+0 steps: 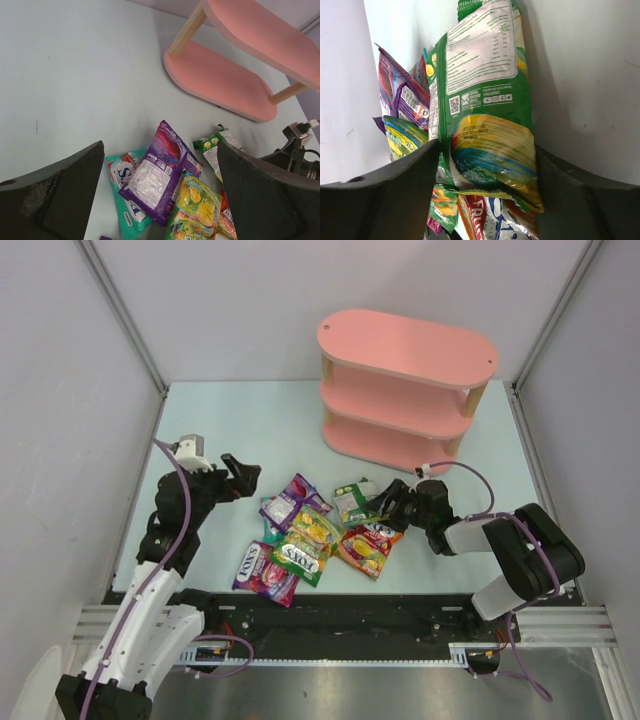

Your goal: Place and organize the candy bags onto the shelf

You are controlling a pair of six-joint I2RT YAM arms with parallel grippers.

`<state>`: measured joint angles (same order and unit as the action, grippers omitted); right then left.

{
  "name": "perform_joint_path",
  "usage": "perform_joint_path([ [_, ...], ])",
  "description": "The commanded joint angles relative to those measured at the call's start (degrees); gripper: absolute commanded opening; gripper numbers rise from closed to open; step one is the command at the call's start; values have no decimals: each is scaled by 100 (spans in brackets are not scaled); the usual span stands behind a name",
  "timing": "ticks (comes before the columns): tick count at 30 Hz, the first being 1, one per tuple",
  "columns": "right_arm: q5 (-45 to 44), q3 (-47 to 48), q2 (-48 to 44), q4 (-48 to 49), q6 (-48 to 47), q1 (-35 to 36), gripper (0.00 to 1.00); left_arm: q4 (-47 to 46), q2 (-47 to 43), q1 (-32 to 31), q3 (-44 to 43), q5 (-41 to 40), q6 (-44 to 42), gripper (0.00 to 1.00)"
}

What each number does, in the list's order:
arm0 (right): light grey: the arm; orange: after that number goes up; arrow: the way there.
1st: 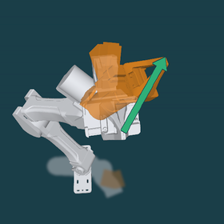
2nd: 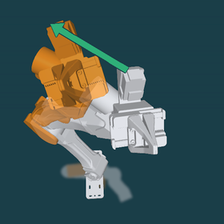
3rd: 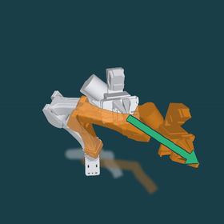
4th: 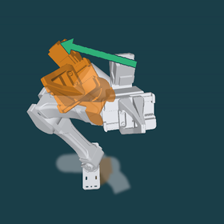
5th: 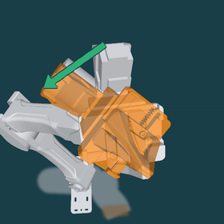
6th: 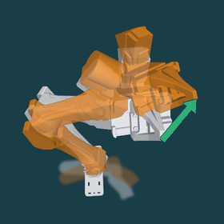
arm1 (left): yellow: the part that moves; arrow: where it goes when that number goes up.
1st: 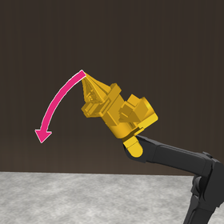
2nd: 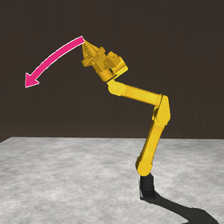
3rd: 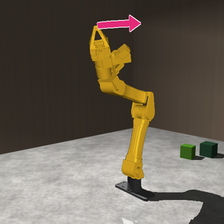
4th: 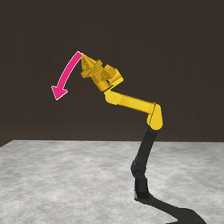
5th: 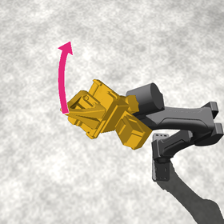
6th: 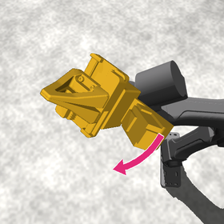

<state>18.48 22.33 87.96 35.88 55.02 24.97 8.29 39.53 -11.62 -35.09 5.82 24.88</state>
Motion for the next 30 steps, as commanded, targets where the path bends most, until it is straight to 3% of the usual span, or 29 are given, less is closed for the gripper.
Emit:
perform_joint_path([
  [1,173,0,133,393,149,52,67,146,-200,-25,-138,-108,-98,100],
  [4,217,0,151,438,166,60,57,190,-200,-25,-156,-108,-98,100],
  [9,209,0,-112,236,9,8,27,155,-209,-25,-165,-99,-63,100],
  [12,130,8,-603,-149,-202,-115,17,137,-165,-25,-200,-82,-45,100],
  [14,16,52,-1165,-483,-377,-203,13,111,-121,-25,-217,-55,-19,100],
  [21,-819,930,-3047,-3345,-1924,-282,6,93,-77,-25,-261,-38,-10,100],
  [27,-1662,2108,-3040,-5510,-2970,42,0,102,2,-25,-279,-2,16,100],
  [30,-2461,2661,-2680,-6284,-3217,621,0,190,29,-25,-323,6,-19,100],
])
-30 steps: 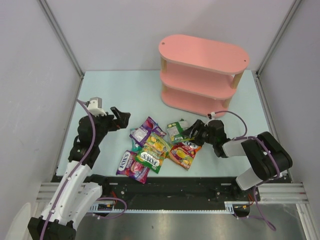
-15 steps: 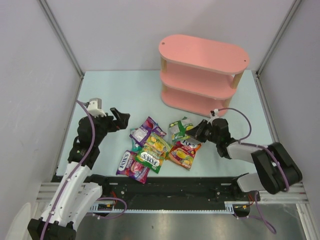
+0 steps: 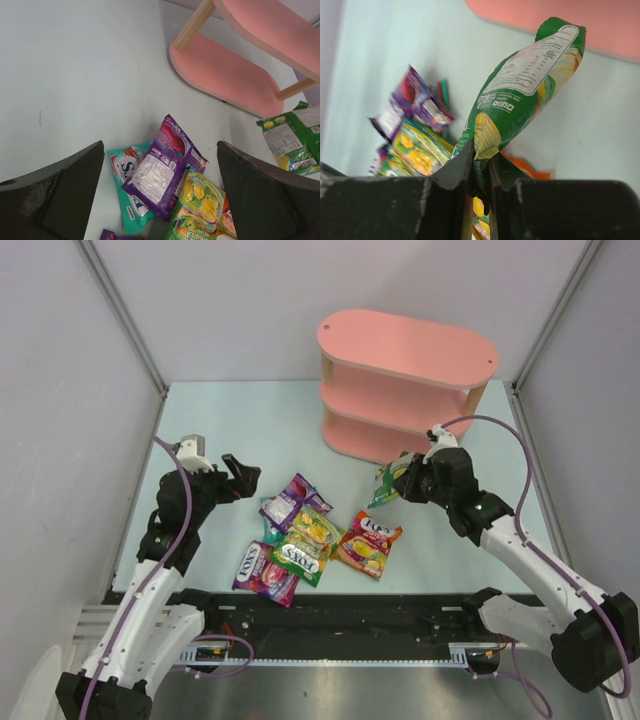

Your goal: Place and organize the candy bags onto the shelf

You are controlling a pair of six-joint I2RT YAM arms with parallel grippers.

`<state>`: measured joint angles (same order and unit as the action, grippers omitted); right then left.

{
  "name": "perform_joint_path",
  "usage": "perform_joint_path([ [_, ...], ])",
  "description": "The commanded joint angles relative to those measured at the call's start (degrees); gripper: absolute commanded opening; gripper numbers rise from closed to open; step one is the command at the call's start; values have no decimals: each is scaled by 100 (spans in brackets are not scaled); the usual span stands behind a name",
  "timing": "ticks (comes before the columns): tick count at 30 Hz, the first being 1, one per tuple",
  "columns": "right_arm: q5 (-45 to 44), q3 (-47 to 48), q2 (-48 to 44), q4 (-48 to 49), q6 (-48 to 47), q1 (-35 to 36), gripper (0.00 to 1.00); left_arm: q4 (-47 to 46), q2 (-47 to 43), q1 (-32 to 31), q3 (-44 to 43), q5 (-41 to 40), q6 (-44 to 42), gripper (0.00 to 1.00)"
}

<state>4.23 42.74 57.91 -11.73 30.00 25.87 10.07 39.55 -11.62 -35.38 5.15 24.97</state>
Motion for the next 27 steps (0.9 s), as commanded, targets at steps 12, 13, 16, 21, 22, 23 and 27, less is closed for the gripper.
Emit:
perform_joint_path([
  [12,-3991,2325,1969,-3441,-1478,2605,0,312,-97,-25,-426,-14,-159,100],
  [13,-4035,2361,2126,-3433,-1575,2721,0,329,-105,-25,-418,-22,-159,100],
  [16,-4009,2458,2487,-3249,-1952,3248,4,364,-123,-25,-391,-23,-133,100],
  [21,-3360,2476,2770,-2643,-2104,3820,67,426,-167,-25,-347,-49,-142,100],
  [22,-3002,2485,2752,-2390,-2016,3873,73,435,-184,-25,-339,-58,-142,100],
  [23,-2755,2459,2656,-2230,-1998,3882,77,444,-193,-25,-330,-58,-142,100],
  [27,-1971,2265,2148,-1439,-1831,3847,83,444,-202,-25,-312,-31,-150,100],
])
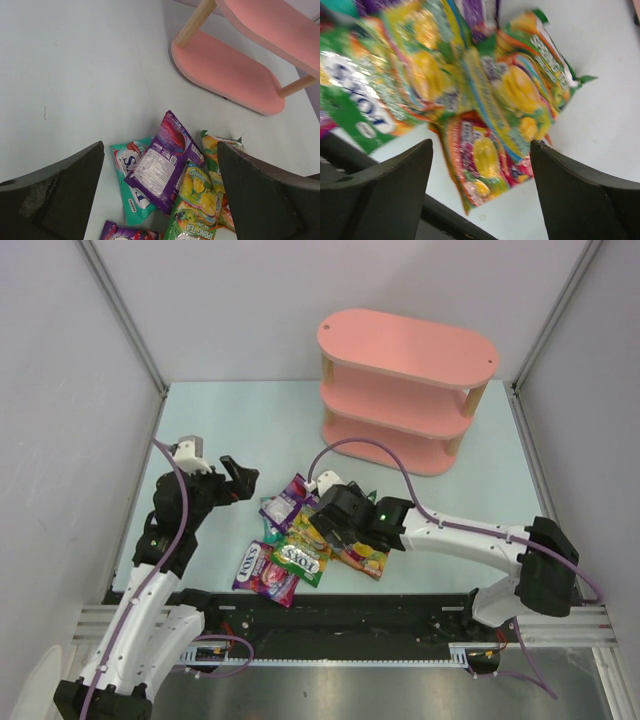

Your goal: Place and organize the candy bags onto the shelf

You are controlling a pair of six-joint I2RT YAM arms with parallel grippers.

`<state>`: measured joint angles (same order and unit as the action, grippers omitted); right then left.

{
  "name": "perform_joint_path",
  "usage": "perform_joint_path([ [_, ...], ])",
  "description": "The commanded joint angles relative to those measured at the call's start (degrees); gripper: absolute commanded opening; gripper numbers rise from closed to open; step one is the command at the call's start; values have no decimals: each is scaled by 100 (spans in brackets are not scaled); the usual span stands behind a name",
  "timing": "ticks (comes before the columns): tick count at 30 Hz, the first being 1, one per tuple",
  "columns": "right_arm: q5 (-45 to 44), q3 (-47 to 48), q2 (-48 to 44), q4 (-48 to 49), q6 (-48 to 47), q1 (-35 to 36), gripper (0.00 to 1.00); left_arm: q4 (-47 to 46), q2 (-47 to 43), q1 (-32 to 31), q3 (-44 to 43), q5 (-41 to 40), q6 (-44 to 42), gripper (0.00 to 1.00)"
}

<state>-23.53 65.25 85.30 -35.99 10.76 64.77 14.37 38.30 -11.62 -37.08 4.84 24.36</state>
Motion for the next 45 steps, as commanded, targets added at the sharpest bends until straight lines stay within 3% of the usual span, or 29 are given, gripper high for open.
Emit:
perform_joint_path([
  [1,980,-21,-689,1215,127,-79,84,22,-86,-25,-142,8,-89,100],
  [7,955,-337,-1366,1393,777,-886,83,-13,-51,-25,-194,174,-116,100],
  [11,1376,-846,-1691,1462,1418,-2149,81,31,-25,-25,-229,263,-194,100],
  [14,2280,-1461,-1946,1892,1972,-2880,82,57,-51,-25,-221,263,-247,100],
  [15,2979,-1654,-1990,2050,2095,-3326,82,66,-69,-25,-221,263,-247,100],
  [18,3774,-2200,-1982,2788,2474,-3769,83,31,-34,-25,-212,281,-239,100],
  [31,4523,-2702,-946,3748,2958,-3753,84,4,-25,-25,-186,307,-212,100],
  [40,4470,-2755,-286,4073,3081,-3665,82,198,-130,-25,-194,166,-318,100],
  [45,4884,-2851,-110,4705,3230,-3674,70,277,-139,-25,-177,-18,-283,100],
])
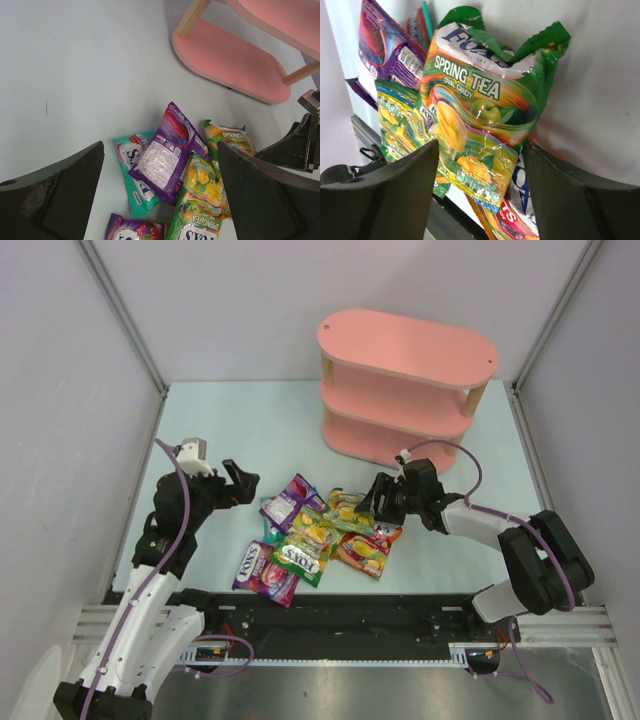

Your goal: Place and organize the candy bags onto the shelf

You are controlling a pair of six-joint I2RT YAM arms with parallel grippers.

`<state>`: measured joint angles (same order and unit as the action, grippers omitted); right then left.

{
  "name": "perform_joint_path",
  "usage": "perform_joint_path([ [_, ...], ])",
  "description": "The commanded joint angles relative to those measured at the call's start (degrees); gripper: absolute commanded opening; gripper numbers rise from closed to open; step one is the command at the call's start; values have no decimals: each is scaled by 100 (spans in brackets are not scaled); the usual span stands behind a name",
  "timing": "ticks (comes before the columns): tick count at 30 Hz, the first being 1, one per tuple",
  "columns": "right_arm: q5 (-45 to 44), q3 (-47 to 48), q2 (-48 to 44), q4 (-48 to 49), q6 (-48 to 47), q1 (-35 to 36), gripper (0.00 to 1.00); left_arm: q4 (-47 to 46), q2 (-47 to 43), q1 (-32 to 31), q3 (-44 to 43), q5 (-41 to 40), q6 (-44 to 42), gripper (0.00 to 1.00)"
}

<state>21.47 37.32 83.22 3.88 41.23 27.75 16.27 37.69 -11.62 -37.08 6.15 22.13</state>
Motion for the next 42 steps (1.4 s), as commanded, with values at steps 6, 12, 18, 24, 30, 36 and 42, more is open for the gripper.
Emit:
perform_joint_path([
  [6,639,-58,423,992,280,-15,47,166,-130,-25,-194,-202,-60,100],
  [12,516,-58,178,852,-27,-41,1,166,-166,-25,-177,-211,-42,100],
  [18,514,-58,-894,579,-818,-33,0,122,-166,-25,-133,-141,2,100],
  [24,1743,-58,-1755,526,-1617,81,0,95,-183,-25,-89,-106,28,100],
  [30,2291,-58,-2213,-167,-2137,678,0,78,-175,-25,-89,-88,37,100],
  [36,1047,-85,-2407,-1141,-1953,1390,0,43,-131,-25,-106,-35,37,100],
  [42,-1010,-85,-2284,-2469,-1101,1312,71,-19,-60,-25,-80,-18,37,100],
])
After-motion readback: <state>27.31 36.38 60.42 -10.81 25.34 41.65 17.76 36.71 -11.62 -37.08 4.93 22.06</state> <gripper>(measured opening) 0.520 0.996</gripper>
